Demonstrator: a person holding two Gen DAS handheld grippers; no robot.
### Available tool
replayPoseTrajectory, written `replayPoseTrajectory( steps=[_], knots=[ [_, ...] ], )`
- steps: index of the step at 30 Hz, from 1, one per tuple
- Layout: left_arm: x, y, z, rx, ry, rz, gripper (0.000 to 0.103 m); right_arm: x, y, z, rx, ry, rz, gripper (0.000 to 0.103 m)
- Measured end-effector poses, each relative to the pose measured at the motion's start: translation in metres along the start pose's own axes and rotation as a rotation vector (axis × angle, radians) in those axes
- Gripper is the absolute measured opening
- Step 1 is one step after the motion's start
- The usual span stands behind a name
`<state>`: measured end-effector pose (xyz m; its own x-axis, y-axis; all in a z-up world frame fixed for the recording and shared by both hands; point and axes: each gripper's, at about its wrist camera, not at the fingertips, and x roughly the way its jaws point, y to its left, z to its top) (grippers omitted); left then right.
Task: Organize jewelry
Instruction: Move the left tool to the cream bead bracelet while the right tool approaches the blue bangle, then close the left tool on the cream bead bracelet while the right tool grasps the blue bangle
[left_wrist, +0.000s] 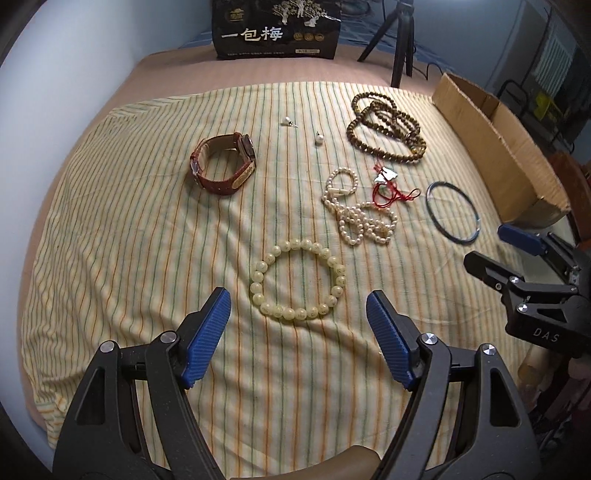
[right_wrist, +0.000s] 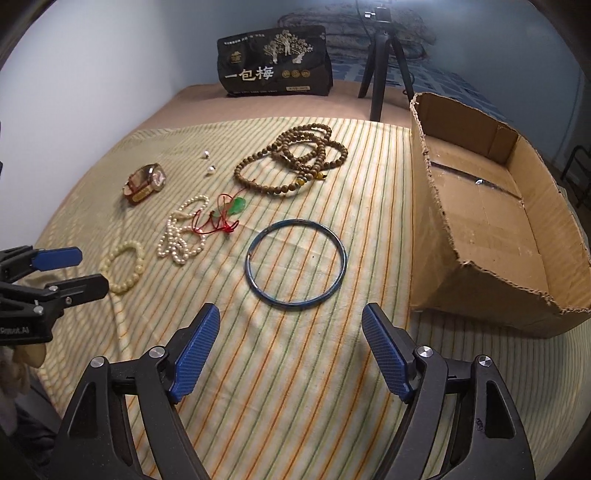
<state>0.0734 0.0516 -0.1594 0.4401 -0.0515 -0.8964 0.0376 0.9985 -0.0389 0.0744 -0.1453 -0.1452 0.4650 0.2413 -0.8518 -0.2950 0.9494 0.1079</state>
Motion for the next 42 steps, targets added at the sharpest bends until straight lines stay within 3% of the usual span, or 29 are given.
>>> replayPoseTrajectory(
  steps=[14, 23, 27, 30, 33, 37, 42],
  knots=[
    [0.03, 0.009, 0.005, 0.006, 0.053, -0.012, 0.079, 0.022, 0.007, 0.007, 0.039, 0.004, -0.107, 0.081],
    [0.036, 0.012, 0.012, -0.028, 0.044, -0.038, 0.078, 0.033, 0.011, 0.015, 0.04, -0.016, -0.144, 0.083],
    [0.035, 0.013, 0.012, -0.034, 0.034, -0.032, 0.067, 0.034, 0.013, 0.017, 0.032, -0.02, -0.142, 0.083],
    [0.032, 0.016, 0.012, -0.038, 0.028, -0.036, 0.051, 0.035, 0.013, 0.017, 0.029, -0.027, -0.132, 0.083],
    [0.032, 0.019, 0.012, -0.049, 0.026, -0.041, 0.04, 0.034, 0.013, 0.017, 0.027, -0.035, -0.117, 0.071],
    [0.03, 0.022, 0.012, -0.062, 0.023, -0.051, 0.022, 0.031, 0.014, 0.017, 0.012, -0.037, -0.113, 0.071],
    [0.028, 0.027, 0.011, -0.089, 0.021, -0.072, 0.014, 0.028, 0.015, 0.016, 0.002, -0.041, -0.099, 0.071]
  ],
)
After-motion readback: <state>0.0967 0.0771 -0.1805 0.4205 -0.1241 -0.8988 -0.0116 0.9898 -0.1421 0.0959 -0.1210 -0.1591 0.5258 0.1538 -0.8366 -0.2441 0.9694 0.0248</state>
